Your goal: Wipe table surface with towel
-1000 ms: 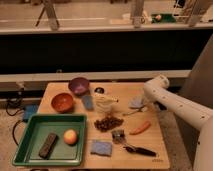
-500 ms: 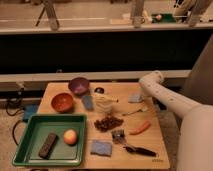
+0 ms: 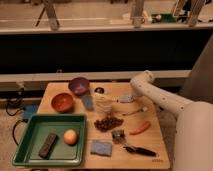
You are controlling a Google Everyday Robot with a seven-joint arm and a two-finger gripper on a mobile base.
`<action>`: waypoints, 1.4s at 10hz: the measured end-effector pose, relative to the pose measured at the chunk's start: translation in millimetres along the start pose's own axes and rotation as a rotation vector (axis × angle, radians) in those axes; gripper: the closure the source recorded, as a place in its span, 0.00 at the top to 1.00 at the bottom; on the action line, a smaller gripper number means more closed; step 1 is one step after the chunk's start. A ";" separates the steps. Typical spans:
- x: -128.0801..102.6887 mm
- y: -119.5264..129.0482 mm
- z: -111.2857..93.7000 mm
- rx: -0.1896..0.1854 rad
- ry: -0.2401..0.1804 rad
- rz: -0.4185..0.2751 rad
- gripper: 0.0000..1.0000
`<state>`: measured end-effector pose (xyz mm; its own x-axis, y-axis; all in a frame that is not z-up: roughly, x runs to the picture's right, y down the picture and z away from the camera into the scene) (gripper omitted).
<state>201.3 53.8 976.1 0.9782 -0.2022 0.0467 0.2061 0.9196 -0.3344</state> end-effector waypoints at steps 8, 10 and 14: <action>14.7 45.9 -16.3 0.005 -0.001 -0.049 0.00; 35.5 51.8 -17.6 0.003 0.032 -0.035 0.00; 67.8 42.8 -4.8 -0.014 0.087 0.024 0.00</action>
<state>276.4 77.9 960.4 0.9769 -0.2095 -0.0431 0.1820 0.9198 -0.3477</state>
